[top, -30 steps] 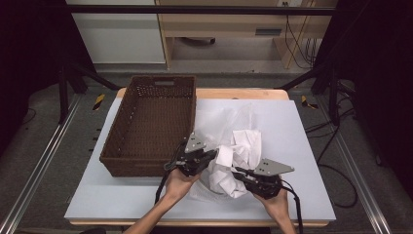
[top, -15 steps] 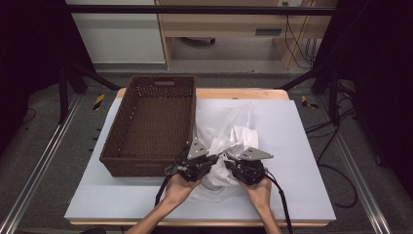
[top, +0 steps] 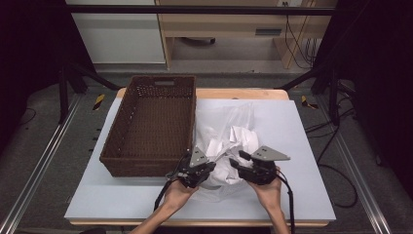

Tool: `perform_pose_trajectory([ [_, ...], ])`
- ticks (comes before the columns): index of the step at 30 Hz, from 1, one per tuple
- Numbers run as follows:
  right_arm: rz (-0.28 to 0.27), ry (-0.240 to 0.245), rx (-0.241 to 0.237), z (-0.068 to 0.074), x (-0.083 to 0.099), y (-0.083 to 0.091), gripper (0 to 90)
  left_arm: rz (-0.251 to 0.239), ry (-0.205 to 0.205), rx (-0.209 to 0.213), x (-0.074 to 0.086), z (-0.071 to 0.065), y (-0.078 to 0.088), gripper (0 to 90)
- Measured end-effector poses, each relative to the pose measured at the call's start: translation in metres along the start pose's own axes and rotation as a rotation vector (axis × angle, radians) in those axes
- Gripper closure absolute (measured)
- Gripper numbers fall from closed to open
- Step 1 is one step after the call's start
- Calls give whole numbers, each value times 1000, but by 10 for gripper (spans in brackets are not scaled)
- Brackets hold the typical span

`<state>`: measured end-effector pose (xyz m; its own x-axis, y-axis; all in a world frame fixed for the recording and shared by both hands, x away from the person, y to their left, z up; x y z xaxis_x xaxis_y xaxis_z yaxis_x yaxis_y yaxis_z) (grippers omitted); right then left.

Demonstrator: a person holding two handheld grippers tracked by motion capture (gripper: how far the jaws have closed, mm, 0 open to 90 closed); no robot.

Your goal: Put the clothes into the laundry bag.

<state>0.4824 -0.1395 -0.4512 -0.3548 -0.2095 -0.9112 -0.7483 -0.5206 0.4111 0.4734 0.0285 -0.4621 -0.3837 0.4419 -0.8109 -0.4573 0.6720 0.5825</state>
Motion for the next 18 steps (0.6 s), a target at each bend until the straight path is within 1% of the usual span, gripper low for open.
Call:
perform_pose_trajectory([
  [1,-11,-3,33,-7,-2,5,458,3,-4,-4,1,0,0,881],
  [2,-17,-15,69,-16,-3,9,437,2,-8,-9,1,0,0,880],
  [4,-22,-64,113,-36,-2,12,394,3,-6,-9,2,1,0,880],
  [5,-10,-90,142,-46,1,11,372,4,-3,-6,2,2,0,880],
  [7,42,-115,197,-64,11,3,342,4,-3,-1,1,2,-1,879],
  [8,70,-121,206,-70,16,-2,339,4,-6,-4,1,2,-1,879],
  [9,91,-134,203,-74,21,-8,337,5,-9,-4,1,1,-1,879],
  [11,121,-164,169,-76,27,-19,338,3,-6,3,2,1,-2,878],
  [12,130,-177,145,-74,29,-25,359,5,-3,9,2,2,-2,877],
  [13,132,-182,125,-73,30,-30,400,5,-1,12,2,2,-2,877],
  [14,145,-186,112,-71,31,-33,465,4,0,14,2,2,-1,876],
  [16,160,-163,106,-67,32,-35,640,-1,-2,18,2,3,0,873],
  [17,164,-160,95,-65,32,-34,749,-2,4,23,2,4,0,873],
  [18,154,-161,83,-64,30,-32,819,-5,8,20,2,4,0,874],
])
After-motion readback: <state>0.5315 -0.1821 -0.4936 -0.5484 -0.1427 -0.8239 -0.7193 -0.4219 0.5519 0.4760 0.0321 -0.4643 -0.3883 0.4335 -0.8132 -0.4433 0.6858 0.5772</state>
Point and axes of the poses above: each handheld gripper's, and its own axes: y roughly backward along the jaws, x roughly out of its underside, z roughly to its left, the point moved 6 cm from there along -y, roughly forward along the jaws, and after that the axes turned 5 degrees about x, right-handed, at the moved point
